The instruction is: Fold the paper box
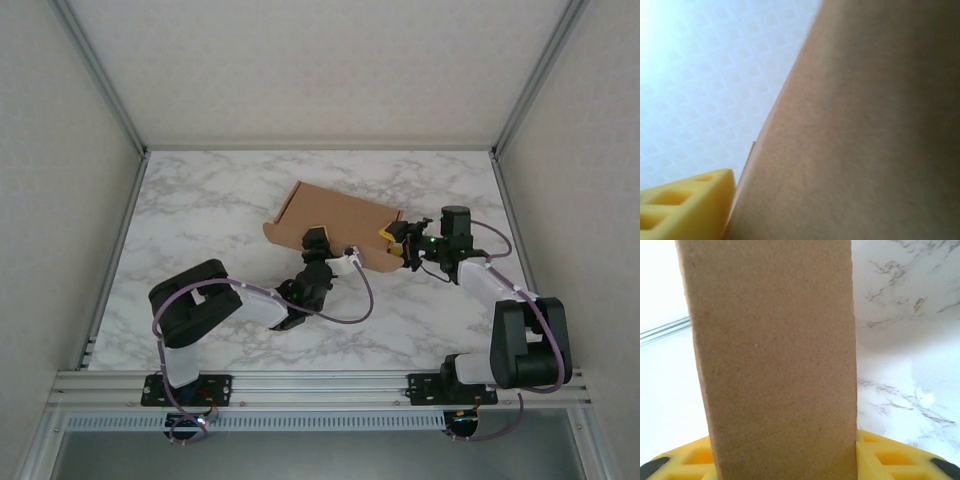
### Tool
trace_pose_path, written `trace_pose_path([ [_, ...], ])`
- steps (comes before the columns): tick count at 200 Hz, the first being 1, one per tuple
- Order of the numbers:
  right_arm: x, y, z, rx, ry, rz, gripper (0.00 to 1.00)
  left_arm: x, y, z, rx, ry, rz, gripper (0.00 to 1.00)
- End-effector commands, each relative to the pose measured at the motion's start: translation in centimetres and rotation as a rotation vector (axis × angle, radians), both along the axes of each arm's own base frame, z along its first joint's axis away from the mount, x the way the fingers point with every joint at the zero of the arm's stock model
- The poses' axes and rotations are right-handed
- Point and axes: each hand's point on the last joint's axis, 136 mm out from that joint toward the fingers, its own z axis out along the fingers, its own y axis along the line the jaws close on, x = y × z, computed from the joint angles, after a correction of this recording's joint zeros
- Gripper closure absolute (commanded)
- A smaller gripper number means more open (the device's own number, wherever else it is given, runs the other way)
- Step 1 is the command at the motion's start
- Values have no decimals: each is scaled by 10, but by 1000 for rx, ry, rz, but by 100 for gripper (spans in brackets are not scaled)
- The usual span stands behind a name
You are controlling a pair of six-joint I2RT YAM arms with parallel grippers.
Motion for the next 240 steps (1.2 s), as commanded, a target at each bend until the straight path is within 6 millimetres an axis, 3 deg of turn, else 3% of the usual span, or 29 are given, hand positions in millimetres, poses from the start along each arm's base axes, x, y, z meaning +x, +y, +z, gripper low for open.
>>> trace_pose_path([
  [1, -8, 14, 27, 62, -55, 89, 51, -1, 3, 21, -7, -25, 20, 44],
  [16, -8, 14, 29, 61, -60, 91, 50, -1, 4, 25, -12, -4, 17, 53],
  [39, -9, 13, 28, 55, -58, 93, 44, -2, 5, 30, -11, 3, 20, 56],
  [78, -12, 8, 28, -1, -58, 93, 17, -5, 9, 30, 0, 61, 27, 59],
  [115, -24, -23, 45, -230, -122, 30, 10, -10, 13, 39, 15, 198, 39, 63],
  [147, -32, -56, 68, -393, -184, -77, 9, -19, 17, 42, 53, 388, 61, 63],
  [166, -29, -89, 77, -573, -218, -194, 9, -28, 22, 43, 74, 459, 91, 63],
  [179, -24, -100, 85, -627, -250, -240, 11, -34, 25, 42, 83, 487, 96, 63],
  [216, 5, -109, 107, -688, -353, -281, 18, -52, 32, 35, 119, 584, 103, 62],
  [231, 26, -97, 112, -652, -405, -233, 26, -59, 30, 31, 129, 624, 91, 61],
  [240, 42, -83, 110, -620, -428, -154, 35, -63, 27, 31, 129, 645, 76, 61],
])
